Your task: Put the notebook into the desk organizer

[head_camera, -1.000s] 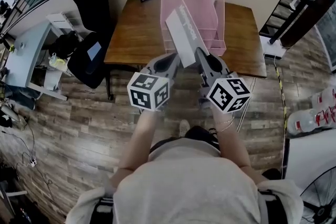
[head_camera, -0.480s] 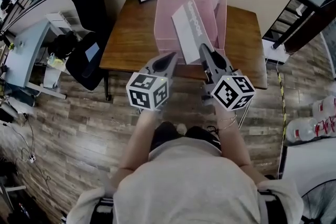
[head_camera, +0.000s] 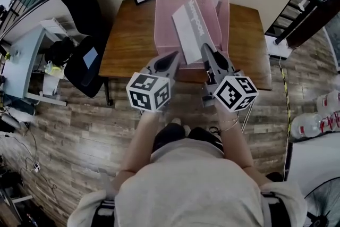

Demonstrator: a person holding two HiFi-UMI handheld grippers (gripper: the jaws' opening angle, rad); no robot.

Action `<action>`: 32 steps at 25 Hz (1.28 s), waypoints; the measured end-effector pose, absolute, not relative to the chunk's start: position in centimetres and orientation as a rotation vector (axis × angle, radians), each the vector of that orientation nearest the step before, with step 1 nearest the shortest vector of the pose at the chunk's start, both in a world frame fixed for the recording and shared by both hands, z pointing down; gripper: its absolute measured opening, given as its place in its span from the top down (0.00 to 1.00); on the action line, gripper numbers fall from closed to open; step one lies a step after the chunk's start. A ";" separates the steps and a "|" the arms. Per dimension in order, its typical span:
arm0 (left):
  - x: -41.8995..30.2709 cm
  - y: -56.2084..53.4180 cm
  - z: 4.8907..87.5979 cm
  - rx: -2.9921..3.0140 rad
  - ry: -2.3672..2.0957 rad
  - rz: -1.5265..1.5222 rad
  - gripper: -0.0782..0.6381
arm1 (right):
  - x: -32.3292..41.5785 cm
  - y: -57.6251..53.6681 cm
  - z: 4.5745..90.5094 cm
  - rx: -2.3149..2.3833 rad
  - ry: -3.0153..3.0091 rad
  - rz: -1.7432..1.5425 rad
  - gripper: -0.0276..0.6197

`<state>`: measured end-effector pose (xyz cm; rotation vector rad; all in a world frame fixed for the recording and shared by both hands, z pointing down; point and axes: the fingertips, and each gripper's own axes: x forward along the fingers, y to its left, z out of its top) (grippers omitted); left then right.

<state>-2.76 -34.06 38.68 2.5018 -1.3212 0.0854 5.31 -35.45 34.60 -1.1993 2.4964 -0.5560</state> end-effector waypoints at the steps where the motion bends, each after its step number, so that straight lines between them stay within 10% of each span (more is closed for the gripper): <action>1: -2.8 -34.3 38.5 2.503 -1.318 0.083 0.87 | 5.2 -35.7 34.5 -1.206 2.492 -0.561 0.93; 32: -4.5 -38.7 38.7 2.544 -1.225 0.090 0.87 | 3.2 -41.7 37.0 -1.394 2.357 -0.657 0.88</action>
